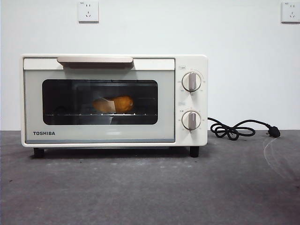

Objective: Take the corn from the table,put the corn in the oven

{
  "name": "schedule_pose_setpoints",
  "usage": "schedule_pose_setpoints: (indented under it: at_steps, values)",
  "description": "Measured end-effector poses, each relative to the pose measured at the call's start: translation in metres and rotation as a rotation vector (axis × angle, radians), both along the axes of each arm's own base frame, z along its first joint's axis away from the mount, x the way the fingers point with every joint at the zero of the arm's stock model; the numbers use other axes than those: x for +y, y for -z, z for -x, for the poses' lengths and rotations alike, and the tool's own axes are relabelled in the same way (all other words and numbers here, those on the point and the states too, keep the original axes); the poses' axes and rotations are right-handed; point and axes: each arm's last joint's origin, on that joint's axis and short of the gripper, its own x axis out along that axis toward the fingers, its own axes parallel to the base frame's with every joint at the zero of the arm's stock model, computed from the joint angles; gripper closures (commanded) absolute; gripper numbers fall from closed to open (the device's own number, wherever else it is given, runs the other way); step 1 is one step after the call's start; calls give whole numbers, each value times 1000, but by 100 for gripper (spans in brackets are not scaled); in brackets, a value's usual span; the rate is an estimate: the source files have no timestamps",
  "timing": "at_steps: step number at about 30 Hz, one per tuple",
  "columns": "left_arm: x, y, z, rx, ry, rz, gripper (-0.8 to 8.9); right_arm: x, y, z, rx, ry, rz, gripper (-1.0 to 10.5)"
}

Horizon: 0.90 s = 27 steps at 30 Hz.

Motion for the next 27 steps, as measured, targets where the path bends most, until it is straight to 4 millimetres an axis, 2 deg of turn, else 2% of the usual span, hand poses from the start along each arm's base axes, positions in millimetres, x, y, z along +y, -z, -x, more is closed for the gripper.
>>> schedule_pose_setpoints:
  at_steps: [27]
  values:
    - [0, 0, 0, 0, 0, 0, 817, 0, 0, 0, -5, 2, -11, 946]
